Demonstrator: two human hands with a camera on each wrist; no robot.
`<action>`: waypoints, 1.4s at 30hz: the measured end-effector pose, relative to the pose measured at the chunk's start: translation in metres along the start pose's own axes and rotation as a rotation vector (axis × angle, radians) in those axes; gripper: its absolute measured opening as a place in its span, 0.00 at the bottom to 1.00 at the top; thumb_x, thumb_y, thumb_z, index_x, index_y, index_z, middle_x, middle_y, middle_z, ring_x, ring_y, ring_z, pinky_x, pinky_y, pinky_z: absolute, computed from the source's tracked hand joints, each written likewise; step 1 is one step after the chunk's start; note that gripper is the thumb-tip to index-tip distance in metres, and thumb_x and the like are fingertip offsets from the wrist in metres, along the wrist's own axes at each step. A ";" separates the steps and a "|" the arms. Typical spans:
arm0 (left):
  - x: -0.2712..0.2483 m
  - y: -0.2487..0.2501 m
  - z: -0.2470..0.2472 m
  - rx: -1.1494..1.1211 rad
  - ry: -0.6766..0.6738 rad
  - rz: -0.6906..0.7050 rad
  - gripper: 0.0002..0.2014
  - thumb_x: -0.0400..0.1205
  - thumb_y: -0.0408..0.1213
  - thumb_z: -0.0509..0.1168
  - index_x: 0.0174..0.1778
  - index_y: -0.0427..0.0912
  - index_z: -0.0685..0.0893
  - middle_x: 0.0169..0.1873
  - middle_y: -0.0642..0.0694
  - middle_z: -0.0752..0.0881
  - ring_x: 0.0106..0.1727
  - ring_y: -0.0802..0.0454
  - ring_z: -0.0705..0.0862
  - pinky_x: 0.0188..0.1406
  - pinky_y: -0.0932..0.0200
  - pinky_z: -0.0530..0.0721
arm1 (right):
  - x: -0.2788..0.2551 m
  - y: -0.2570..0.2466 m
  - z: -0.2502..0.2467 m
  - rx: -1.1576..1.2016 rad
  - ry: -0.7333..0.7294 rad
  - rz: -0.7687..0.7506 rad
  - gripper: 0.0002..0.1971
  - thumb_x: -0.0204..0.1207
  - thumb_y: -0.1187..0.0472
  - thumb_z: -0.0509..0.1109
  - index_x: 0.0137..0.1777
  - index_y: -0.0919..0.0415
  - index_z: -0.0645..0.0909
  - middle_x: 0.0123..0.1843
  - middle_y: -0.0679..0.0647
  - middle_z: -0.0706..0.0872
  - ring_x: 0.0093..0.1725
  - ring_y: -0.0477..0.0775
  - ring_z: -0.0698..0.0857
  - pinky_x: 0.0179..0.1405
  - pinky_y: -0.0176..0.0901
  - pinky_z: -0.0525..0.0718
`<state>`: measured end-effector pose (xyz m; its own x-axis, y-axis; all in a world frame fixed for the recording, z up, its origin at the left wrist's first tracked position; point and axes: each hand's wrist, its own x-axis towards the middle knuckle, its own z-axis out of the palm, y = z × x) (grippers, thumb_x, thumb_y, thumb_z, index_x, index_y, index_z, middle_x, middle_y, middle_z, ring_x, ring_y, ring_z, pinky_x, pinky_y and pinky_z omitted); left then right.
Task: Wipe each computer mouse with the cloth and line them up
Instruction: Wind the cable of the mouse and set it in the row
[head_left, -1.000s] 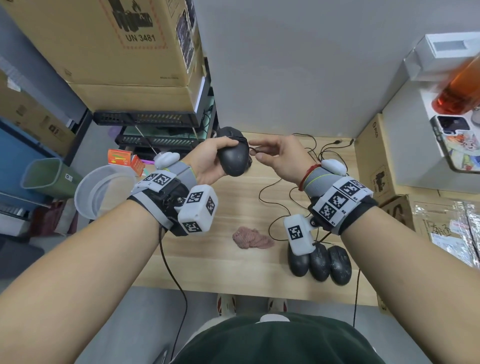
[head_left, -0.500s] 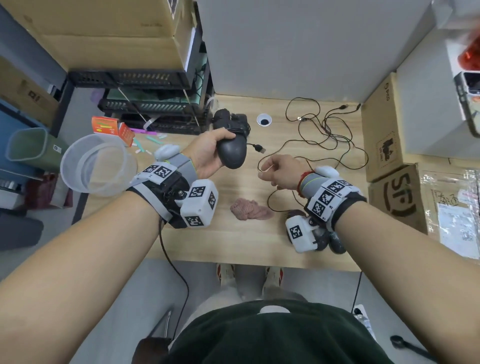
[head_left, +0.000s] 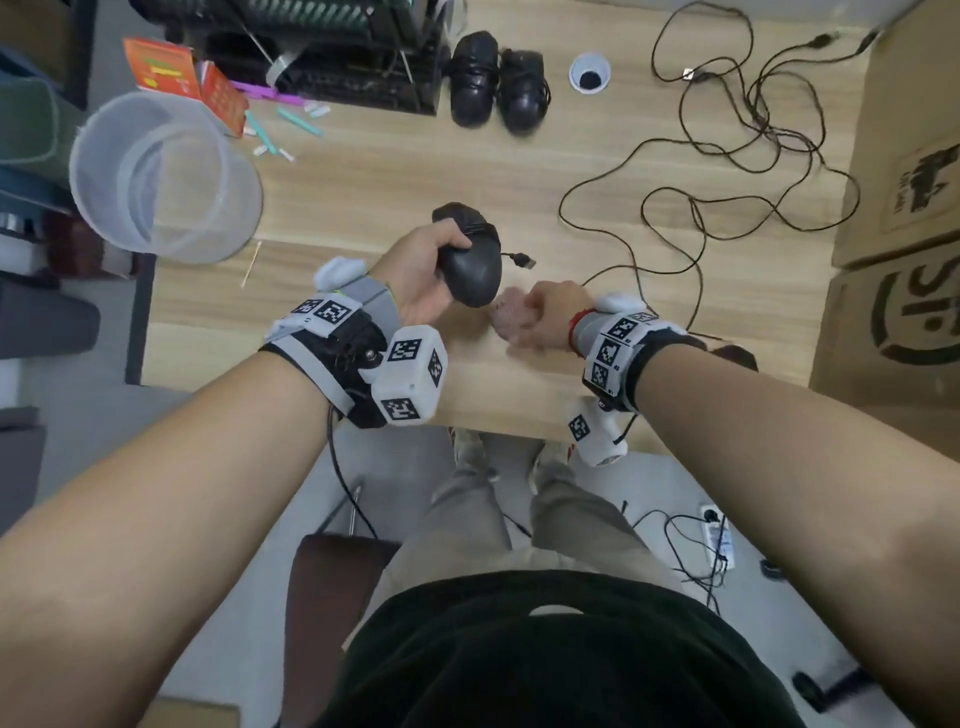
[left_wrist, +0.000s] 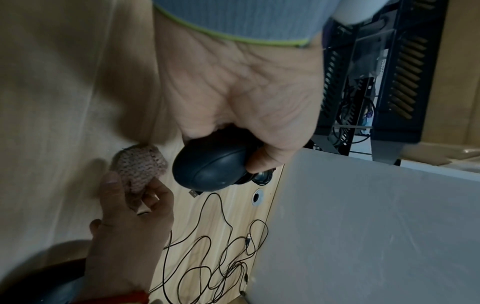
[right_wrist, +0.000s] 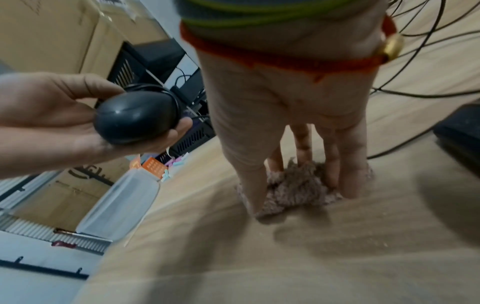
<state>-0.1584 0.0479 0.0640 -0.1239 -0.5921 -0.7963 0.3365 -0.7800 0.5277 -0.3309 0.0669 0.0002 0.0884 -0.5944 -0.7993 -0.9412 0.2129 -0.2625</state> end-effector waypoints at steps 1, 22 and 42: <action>0.003 -0.002 -0.003 -0.017 0.003 -0.002 0.13 0.83 0.28 0.57 0.63 0.34 0.78 0.57 0.37 0.81 0.53 0.41 0.84 0.51 0.51 0.86 | 0.004 0.001 0.005 -0.035 0.017 0.023 0.38 0.58 0.34 0.80 0.67 0.49 0.77 0.65 0.54 0.78 0.59 0.61 0.83 0.61 0.53 0.84; 0.003 0.015 0.039 -0.073 -0.060 0.089 0.27 0.82 0.29 0.54 0.76 0.18 0.69 0.66 0.30 0.82 0.63 0.35 0.84 0.59 0.42 0.88 | -0.053 -0.012 -0.058 0.960 0.261 -0.624 0.08 0.76 0.64 0.77 0.48 0.69 0.83 0.32 0.59 0.86 0.30 0.56 0.88 0.35 0.52 0.89; -0.029 0.018 0.051 0.049 -0.192 0.136 0.18 0.77 0.29 0.60 0.64 0.32 0.79 0.58 0.33 0.83 0.59 0.39 0.84 0.65 0.46 0.83 | -0.070 0.018 -0.113 1.131 0.547 -0.512 0.11 0.75 0.61 0.77 0.46 0.71 0.85 0.35 0.60 0.84 0.35 0.58 0.82 0.35 0.48 0.81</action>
<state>-0.1965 0.0409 0.1119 -0.2575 -0.7164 -0.6485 0.3175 -0.6966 0.6434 -0.3908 0.0248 0.1125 -0.0441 -0.9716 -0.2327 -0.0379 0.2344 -0.9714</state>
